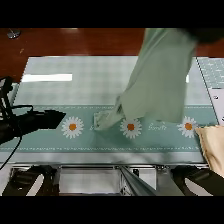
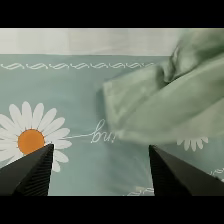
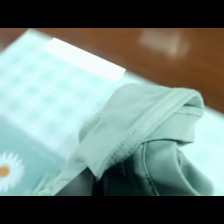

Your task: Fold the shirts.

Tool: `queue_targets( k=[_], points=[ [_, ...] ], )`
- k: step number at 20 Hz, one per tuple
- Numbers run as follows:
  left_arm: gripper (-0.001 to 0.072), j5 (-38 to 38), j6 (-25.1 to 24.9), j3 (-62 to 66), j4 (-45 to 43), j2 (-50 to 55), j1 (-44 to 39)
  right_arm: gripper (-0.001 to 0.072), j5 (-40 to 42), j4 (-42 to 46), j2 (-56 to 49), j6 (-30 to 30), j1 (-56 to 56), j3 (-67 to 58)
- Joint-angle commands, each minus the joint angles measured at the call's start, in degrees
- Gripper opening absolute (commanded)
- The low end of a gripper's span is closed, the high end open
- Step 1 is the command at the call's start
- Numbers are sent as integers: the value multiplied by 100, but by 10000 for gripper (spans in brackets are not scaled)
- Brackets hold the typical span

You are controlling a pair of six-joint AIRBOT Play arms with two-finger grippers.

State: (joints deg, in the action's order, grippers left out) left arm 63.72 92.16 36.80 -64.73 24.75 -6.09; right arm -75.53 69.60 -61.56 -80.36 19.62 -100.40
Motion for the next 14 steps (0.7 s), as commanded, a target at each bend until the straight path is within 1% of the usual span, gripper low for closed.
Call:
queue_targets(
  k=[1, 4, 6, 7, 8, 9, 10, 11, 14],
  points=[
    [701, -118, 4, -197, 7, -9, -2, 24, 457, -22, -238, -212, 1034, 1373],
    [701, -376, 7, -356, 4, -9, -2, 24, 1189, -66, -1139, -518, 1950, 2059],
    [701, -511, 9, -492, 4, -9, 0, 25, 1552, -105, -1961, -721, 2391, 2079],
    [701, -540, 9, -557, 4, -7, 0, 26, 1764, -269, -2277, -804, 2496, 2079],
    [701, -557, 7, -629, 4, -9, 0, 129, 1969, -612, -2551, -820, 2524, 2079],
    [701, -560, 11, -684, 9, -7, 0, 505, 2061, -970, -2715, -780, 2500, 2076],
    [701, -557, 9, -719, 7, -9, 0, 616, 2092, -1123, -2767, -704, 2389, 2076],
    [701, -557, 9, -721, 7, -9, -2, 617, 2020, -1106, -2721, -706, 2197, 2059],
    [701, -481, 11, -721, -39, 26, 0, 617, 1191, -944, -2175, -702, 960, 1952]
  ],
)
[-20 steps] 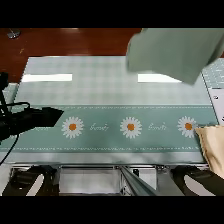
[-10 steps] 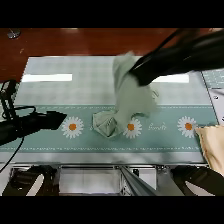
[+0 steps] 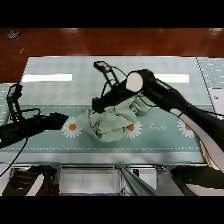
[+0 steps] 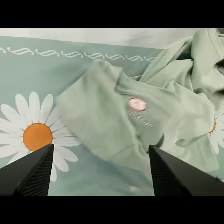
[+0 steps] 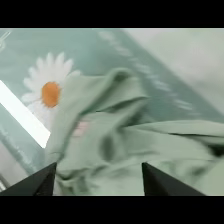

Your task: Fold the shirts.

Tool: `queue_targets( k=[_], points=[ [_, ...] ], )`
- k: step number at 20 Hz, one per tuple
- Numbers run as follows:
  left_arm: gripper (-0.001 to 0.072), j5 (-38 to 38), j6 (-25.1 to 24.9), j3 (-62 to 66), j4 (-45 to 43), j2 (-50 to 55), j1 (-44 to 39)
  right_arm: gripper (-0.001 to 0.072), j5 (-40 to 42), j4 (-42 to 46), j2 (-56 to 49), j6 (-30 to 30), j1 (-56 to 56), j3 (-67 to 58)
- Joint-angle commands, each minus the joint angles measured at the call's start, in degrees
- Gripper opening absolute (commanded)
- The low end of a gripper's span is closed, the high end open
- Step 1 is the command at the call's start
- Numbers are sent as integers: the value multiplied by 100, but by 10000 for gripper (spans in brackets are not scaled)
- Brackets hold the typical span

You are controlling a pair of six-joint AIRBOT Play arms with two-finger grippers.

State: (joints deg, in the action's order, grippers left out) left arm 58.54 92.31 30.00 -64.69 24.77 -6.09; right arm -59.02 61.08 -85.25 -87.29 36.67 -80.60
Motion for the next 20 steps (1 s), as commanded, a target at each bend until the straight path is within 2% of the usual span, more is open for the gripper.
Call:
queue_targets(
  k=[1, 3, 5, 7, 9, 12, 16, 17, 18, 19, 20],
  points=[
    [701, 157, -2, -42, -44, 116, 0, 616, -750, 136, 428, -13, -1241, -26],
    [701, 758, 142, -48, 31, 529, 0, 616, -1397, 809, 863, -15, -2295, 111],
    [701, 1342, -166, -205, 457, 1045, -7, 616, -1644, 1215, 1292, -13, -3300, 726],
    [701, 905, -931, -562, 1582, 1414, -52, 615, -1327, 940, 1685, -59, -4166, 1742],
    [701, -61, -1392, -811, 2465, 1790, -278, 616, -951, 365, 1923, 131, -4653, 2704],
    [701, -975, -1392, -780, 2575, 2583, -697, 616, -638, 157, 1958, 345, -4660, 3563],
    [696, -1274, -1517, -476, 2575, 3445, -833, 615, -341, 74, 1596, 374, -4214, 3768],
    [518, -1270, -1591, -343, 2573, 3589, -833, 615, -210, -46, 1414, 378, -4083, 3768],
    [138, -1244, -1714, -214, 2573, 3661, -833, 615, -44, -203, 1257, 404, -3978, 3755],
    [27, -1246, -1829, -76, 2573, 3661, -833, 615, 127, -352, 1102, 404, -3873, 3694],
    [27, -1217, -1895, 72, 2570, 3644, -813, 615, 245, -472, 964, 402, -3790, 3598]
  ],
)
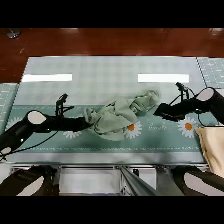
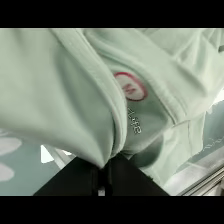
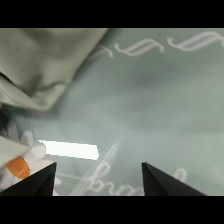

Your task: Fold the shirts.

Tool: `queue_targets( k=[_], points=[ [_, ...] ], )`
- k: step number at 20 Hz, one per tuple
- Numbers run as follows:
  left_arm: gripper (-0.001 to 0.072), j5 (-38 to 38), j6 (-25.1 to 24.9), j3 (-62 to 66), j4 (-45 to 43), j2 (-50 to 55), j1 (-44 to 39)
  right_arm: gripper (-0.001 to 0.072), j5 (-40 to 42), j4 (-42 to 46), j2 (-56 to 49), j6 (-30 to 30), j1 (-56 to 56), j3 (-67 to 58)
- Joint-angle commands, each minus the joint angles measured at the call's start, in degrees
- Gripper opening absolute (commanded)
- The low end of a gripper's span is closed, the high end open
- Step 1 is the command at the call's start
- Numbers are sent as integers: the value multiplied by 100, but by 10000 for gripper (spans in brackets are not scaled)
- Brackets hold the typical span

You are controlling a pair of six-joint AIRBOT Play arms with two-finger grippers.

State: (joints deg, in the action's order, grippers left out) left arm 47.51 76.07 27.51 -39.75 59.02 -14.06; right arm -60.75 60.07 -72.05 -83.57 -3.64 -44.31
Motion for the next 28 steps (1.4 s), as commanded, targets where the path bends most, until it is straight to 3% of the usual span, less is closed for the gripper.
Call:
queue_targets(
  k=[1, 8, 9, 10, 11, 12, 16, 22, 25, 28],
  points=[
    [27, 4, -356, 509, 76, 216, 24, 615, 481, -468, -501, 28, 315, -160],
    [27, 166, -361, 1237, 79, 216, 85, 614, 522, -903, -1779, -223, 933, -1436],
    [27, 177, -363, 1239, 76, 216, 85, 570, 503, -903, -1956, -297, 1010, -1620],
    [27, 190, -363, 1239, 76, 216, 87, 396, 446, -905, -2087, -339, 1073, -1799],
    [27, 205, -363, 1246, 76, 214, 98, 174, 372, -903, -2157, -334, 1106, -1958],
    [27, 249, -363, 1290, 79, 212, 155, 25, 304, -861, -2164, -258, 1106, -2129],
    [27, 640, -365, 2177, 76, -79, 833, 25, -374, -225, -1818, -149, 933, -3668],
    [27, 664, -354, 4732, 76, -763, 1967, 25, -1178, 424, -881, -133, 584, -7442],
    [27, 857, -348, 5711, 63, -1154, 2391, 25, -1224, 758, 170, 33, 584, -7691],
    [27, 1266, -345, 6168, -304, -1707, 2752, 25, -1834, 1119, 1207, 160, 584, -7685]
  ],
)
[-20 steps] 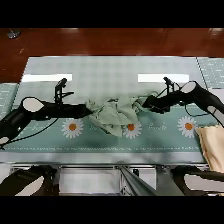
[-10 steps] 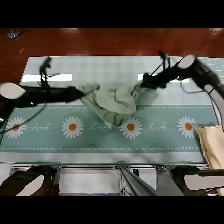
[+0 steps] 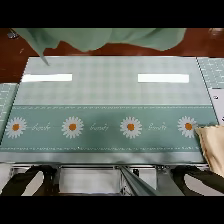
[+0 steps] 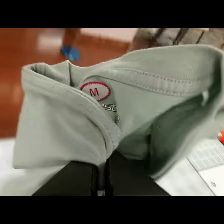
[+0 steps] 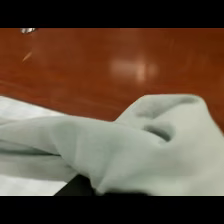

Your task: Fold the shirts.

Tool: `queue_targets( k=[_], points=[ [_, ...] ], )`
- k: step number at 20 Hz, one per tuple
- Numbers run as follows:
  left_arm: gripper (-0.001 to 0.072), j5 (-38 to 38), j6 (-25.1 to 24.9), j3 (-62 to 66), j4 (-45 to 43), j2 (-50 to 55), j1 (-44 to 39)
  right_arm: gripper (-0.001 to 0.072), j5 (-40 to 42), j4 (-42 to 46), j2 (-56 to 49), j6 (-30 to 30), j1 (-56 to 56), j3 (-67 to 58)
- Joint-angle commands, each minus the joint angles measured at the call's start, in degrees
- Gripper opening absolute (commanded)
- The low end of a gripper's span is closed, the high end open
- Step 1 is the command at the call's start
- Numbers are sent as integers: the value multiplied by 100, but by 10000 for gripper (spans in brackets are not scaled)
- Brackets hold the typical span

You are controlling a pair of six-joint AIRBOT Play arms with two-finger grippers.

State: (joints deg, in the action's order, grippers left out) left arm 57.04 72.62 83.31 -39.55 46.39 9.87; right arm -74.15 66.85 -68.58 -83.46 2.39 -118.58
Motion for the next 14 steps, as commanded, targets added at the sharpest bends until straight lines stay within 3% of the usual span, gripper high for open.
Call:
queue_targets(
  k=[1, 4, 7, 11, 14],
  points=[
    [27, 485, 2, 597, -535, -658, 439, 25, -732, 496, 1128, 184, -20, -258],
    [27, 1368, 109, 590, -1182, -1224, 525, 25, -1390, 549, 1864, 186, -4, 33],
    [27, 2052, 356, 133, -1591, -1700, 525, 25, -1762, 413, 2647, 109, -2, 1366],
    [27, 2321, 782, -1757, -1637, -2190, 522, 25, -1818, -457, 3263, 111, -2, 3934],
    [27, 2347, 817, -3698, -1239, -2236, 522, 25, -1082, -658, 3244, 310, -2, 5713]
  ],
)
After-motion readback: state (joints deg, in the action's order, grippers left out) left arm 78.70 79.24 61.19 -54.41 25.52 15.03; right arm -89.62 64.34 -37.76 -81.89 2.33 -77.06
